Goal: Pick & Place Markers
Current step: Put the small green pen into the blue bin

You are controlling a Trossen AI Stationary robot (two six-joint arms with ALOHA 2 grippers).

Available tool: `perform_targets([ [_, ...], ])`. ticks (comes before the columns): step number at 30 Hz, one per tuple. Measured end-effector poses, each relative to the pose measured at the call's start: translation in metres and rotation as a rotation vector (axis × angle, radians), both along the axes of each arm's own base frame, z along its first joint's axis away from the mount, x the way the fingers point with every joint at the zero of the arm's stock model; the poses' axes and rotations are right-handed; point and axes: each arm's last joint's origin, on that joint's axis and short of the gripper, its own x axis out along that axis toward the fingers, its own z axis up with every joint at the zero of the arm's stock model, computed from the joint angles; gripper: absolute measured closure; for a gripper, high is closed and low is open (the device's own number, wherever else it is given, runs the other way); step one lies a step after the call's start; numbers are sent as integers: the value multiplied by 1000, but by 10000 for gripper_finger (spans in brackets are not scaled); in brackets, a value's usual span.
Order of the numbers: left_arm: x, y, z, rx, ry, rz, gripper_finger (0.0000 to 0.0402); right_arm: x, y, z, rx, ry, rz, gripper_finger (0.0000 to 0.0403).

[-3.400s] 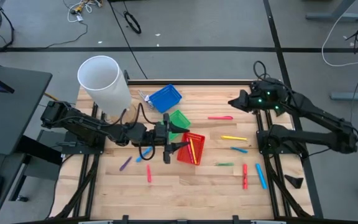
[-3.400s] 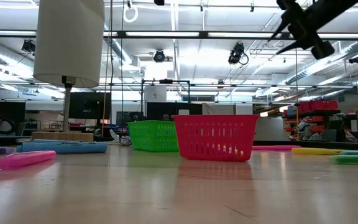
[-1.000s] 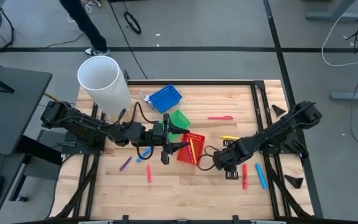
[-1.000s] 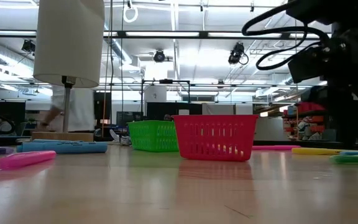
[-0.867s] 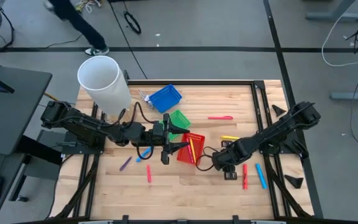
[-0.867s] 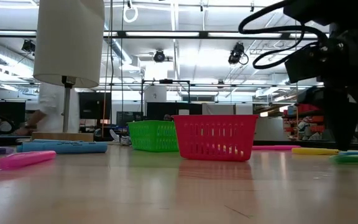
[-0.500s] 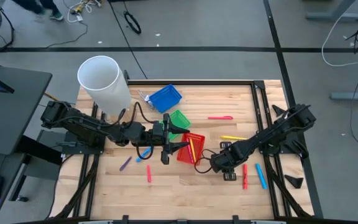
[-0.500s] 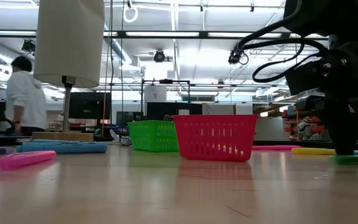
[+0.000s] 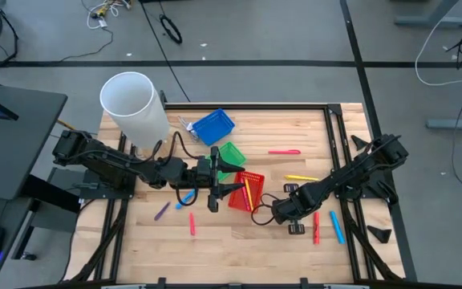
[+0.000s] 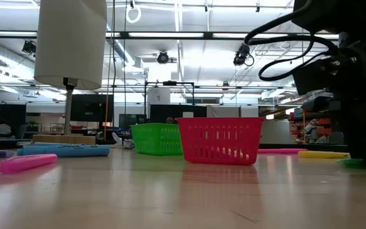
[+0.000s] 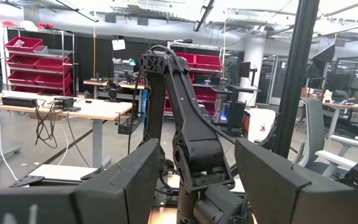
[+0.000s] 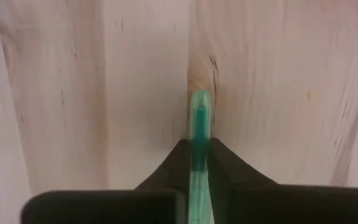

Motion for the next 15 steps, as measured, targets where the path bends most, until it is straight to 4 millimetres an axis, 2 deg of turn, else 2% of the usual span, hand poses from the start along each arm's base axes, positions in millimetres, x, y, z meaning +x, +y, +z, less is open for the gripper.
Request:
perform_targets([
  [9,0,0,0,0,0,0,184,-2,-1,2,3,12,-47,380],
  [15,0,0,0,0,0,0,184,-15,-7,25,26,9,-82,383],
])
